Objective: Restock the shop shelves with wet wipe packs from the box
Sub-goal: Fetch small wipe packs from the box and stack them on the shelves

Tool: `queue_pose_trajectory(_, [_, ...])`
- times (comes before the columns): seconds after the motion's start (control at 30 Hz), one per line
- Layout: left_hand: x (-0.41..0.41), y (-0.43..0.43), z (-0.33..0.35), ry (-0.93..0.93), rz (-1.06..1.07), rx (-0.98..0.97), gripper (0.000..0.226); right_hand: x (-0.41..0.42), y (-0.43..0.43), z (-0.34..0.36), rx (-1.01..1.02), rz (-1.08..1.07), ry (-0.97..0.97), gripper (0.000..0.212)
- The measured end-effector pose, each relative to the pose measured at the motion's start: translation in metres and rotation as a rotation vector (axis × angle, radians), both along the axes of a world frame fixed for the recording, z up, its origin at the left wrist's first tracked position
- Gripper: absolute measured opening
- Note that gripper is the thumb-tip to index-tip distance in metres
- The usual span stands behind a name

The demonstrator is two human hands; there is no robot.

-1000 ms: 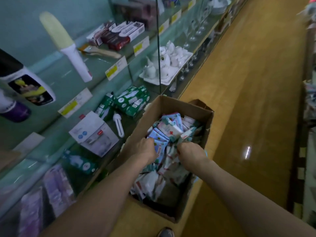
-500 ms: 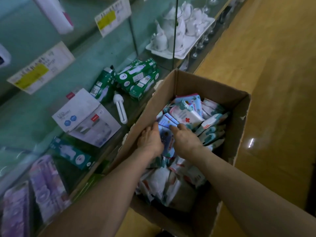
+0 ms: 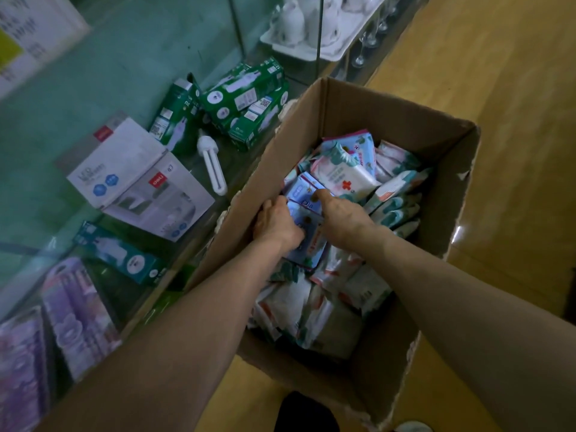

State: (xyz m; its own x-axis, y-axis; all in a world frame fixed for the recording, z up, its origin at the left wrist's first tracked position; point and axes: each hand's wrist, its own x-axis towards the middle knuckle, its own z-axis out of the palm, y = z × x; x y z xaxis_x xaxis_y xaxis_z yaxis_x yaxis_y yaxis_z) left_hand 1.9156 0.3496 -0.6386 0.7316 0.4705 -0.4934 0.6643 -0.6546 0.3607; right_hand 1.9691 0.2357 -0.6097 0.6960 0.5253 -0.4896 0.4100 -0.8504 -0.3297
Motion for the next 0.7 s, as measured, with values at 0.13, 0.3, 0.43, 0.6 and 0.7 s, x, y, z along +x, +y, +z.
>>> queue_pose_trajectory(0.13, [-0.003,0.000,-0.004,0.001,-0.016,0.032,0.077,0.001,0.000,0.001,-0.020,0.022,-0.012,0.044])
queue_pose_trajectory(0.3, [-0.006,-0.001,-0.007,0.026,-0.038,0.003,0.073,0.007,0.003,0.001,-0.064,-0.076,-0.254,0.048])
queue_pose_trajectory(0.43, [-0.015,0.003,-0.009,0.020,0.082,-0.148,0.069,0.010,0.015,-0.012,-0.101,-0.041,-0.193,0.049])
queue_pose_trajectory(0.6, [-0.020,0.010,-0.007,0.037,0.158,-0.220,0.073,0.011,0.020,-0.019,-0.116,-0.134,-0.134,0.047])
queue_pose_trajectory(0.7, [-0.021,0.009,-0.002,0.043,0.133,-0.267,0.078,0.012,0.017,-0.016,-0.052,-0.172,-0.061,0.043])
